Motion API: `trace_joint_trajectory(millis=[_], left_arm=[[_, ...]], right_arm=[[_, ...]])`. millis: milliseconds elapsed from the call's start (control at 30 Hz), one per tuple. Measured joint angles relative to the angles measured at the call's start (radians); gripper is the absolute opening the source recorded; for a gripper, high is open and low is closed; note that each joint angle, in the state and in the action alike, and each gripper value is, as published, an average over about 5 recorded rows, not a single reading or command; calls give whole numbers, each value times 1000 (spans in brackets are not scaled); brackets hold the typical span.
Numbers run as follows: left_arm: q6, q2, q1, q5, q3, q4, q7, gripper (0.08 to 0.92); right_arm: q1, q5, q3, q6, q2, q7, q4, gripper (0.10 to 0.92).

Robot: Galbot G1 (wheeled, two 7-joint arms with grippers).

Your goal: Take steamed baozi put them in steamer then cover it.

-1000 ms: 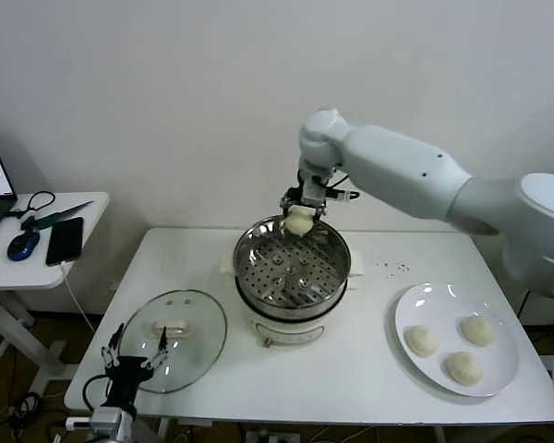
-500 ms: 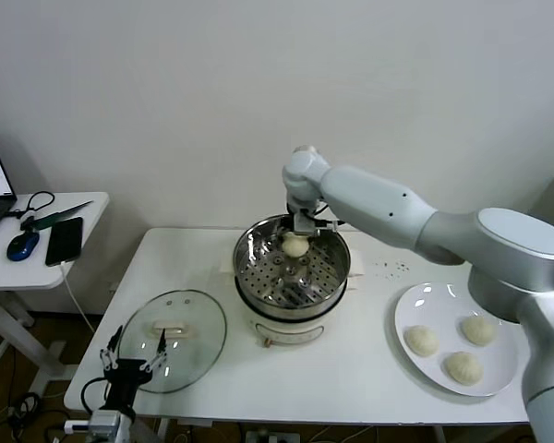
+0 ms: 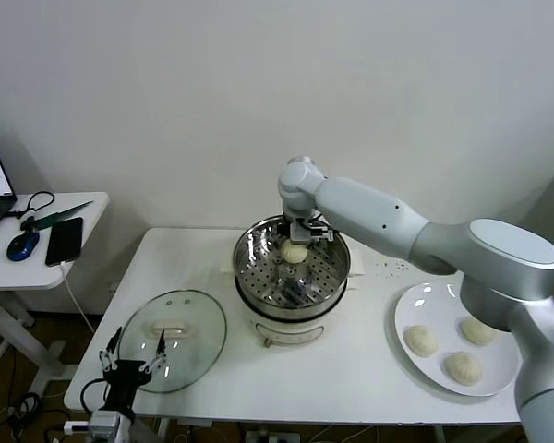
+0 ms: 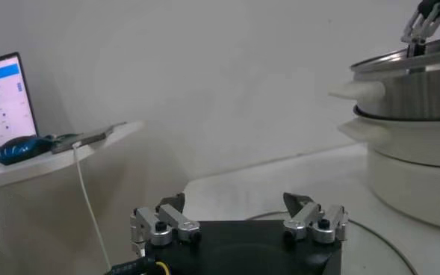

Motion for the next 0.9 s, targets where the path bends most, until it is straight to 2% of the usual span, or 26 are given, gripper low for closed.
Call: trace_joint_trajectory(millis=[200, 400, 633, 900], left_arm=[[0, 0, 6, 2, -5, -5, 0, 823], [0, 2, 12, 4, -4, -7, 0, 823], [-2, 5, 16, 13, 10, -14, 0, 823], [-3, 13, 13, 19, 27, -25, 1, 823]], right_arm=[[65, 108, -26, -18, -61, -27, 53, 823], [193, 289, -126, -94, -183, 11, 142, 823], [342, 542, -302, -284, -376, 88, 267, 823], [392, 763, -439, -546, -616, 131, 398, 823]])
